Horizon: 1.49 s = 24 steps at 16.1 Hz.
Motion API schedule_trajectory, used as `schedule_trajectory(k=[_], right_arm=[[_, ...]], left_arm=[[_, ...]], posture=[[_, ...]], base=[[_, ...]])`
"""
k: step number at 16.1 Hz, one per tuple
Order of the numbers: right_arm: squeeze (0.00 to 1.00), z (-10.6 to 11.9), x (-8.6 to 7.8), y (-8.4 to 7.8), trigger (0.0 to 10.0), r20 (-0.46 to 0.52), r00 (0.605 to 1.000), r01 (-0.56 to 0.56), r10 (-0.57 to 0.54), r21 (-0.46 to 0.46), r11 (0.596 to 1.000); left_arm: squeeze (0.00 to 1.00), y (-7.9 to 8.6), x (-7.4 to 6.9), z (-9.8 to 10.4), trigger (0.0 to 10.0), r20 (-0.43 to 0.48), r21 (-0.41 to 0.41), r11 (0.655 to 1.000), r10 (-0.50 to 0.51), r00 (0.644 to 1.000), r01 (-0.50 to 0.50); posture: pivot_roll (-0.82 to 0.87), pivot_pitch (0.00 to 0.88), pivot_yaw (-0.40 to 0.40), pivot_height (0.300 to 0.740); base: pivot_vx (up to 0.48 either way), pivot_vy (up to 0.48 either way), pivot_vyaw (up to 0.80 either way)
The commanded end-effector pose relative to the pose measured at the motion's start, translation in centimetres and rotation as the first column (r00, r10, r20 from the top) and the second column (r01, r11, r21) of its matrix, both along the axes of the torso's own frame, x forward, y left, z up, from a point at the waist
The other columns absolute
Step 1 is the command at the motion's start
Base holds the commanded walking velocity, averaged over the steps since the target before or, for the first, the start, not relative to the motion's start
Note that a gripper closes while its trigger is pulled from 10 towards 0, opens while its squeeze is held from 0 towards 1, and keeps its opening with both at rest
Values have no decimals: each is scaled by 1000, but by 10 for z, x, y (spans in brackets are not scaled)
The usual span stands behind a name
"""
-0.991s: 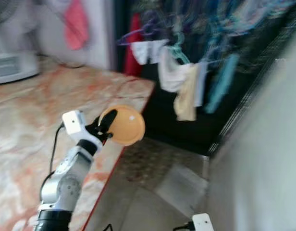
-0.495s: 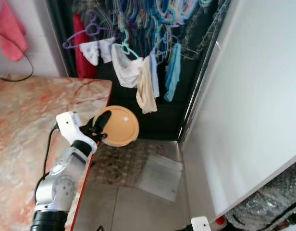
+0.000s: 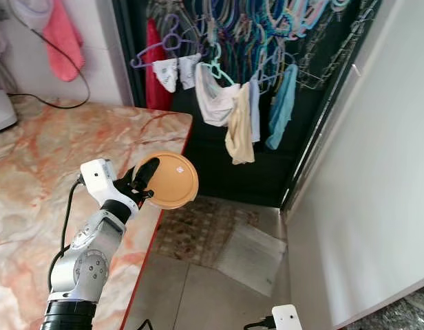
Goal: Restocking fridge
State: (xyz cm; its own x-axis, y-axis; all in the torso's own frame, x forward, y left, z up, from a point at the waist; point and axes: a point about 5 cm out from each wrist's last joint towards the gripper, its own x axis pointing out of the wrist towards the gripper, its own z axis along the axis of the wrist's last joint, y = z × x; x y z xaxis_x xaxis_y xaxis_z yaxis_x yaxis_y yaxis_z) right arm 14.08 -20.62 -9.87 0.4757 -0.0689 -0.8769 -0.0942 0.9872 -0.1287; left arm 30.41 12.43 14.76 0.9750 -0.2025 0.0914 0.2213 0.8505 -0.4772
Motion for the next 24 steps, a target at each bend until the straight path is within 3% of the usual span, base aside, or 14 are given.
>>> schedule_trajectory(k=[1,9,16,24], right_arm=[[0,0,-1,-1,10000,1,1000,19,-19,6,1000],[0,0,-1,-1,10000,6,1000,21,-21,4,1000],[0,-1,-2,0,10000,6,999,34,-34,7,999],[0,-1,-3,0,10000,-14,1000,15,-15,-5,1000]], left_arm=[[0,-3,-1,5,10000,18,5,1000,-16,1000,16],[0,-5,-1,5,10000,20,10,999,-33,999,32],[0,-9,0,4,10000,24,15,998,-60,998,59],[0,-12,-1,4,10000,25,12,997,-78,997,78]], posture=[[-62,0,-10,740],[-62,0,-11,740],[-66,0,-5,740],[-68,0,-7,740]], base=[[0,0,0],[-60,0,0],[-284,0,0],[-308,0,-791]])
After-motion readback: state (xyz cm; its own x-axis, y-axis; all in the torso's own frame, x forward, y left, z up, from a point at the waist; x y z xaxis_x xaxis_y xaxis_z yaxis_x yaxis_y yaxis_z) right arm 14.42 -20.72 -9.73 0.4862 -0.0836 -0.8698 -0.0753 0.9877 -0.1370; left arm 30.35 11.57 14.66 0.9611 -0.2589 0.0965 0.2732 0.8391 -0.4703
